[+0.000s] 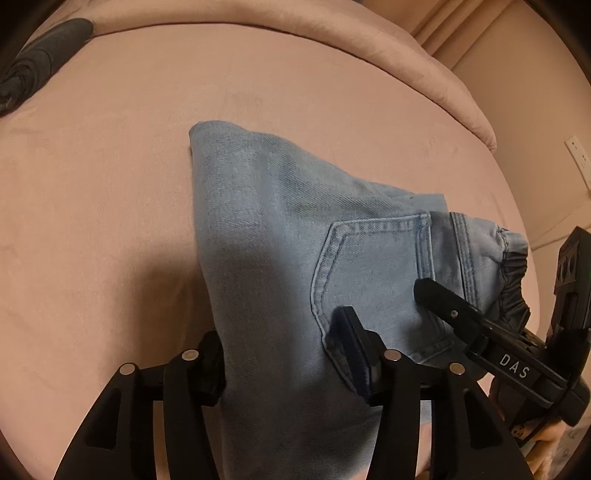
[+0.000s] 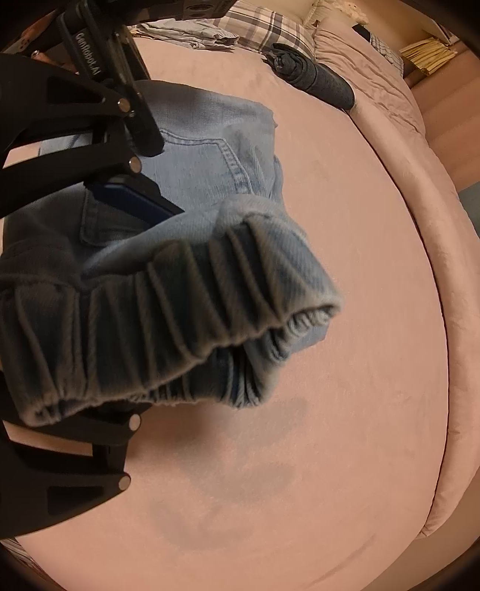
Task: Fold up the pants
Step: 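Lay the cuffs onto the stack and open both tools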
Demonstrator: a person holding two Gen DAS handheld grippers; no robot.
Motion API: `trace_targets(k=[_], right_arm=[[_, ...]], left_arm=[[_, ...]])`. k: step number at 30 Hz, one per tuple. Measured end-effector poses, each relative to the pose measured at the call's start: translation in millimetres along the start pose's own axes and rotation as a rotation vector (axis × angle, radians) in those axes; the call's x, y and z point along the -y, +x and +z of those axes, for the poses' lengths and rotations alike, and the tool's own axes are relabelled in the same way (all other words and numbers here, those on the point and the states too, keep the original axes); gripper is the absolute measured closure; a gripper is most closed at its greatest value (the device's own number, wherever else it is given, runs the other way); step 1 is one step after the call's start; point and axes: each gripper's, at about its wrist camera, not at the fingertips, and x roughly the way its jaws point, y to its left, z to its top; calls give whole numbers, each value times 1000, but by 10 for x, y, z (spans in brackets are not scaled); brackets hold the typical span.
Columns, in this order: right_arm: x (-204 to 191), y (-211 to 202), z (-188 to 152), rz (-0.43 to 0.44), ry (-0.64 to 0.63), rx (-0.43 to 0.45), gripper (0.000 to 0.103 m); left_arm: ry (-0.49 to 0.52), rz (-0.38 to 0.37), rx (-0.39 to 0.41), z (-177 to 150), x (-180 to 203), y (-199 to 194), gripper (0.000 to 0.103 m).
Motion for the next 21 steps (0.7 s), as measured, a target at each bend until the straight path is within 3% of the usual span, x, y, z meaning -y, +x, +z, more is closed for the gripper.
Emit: trace_targets(k=[3, 7, 11, 16, 21], right_arm=[[-20, -17, -15, -17, 5, -5, 20], [-33, -90, -66, -43, -9, 0, 17], [-23, -231, -130, -65, -19, 21, 17], [15, -567, -155, -81, -10, 107, 11], [12, -1027, -163, -50, -10, 224, 1]], left_arm=[[-5, -7, -1, -46, -10, -30, 42], [23, 5, 9, -128, 34, -148, 27], [49, 19, 70, -213, 100, -392, 23], [50, 9, 168, -278, 116, -823, 6], [62, 31, 261, -333, 137, -1231, 3]])
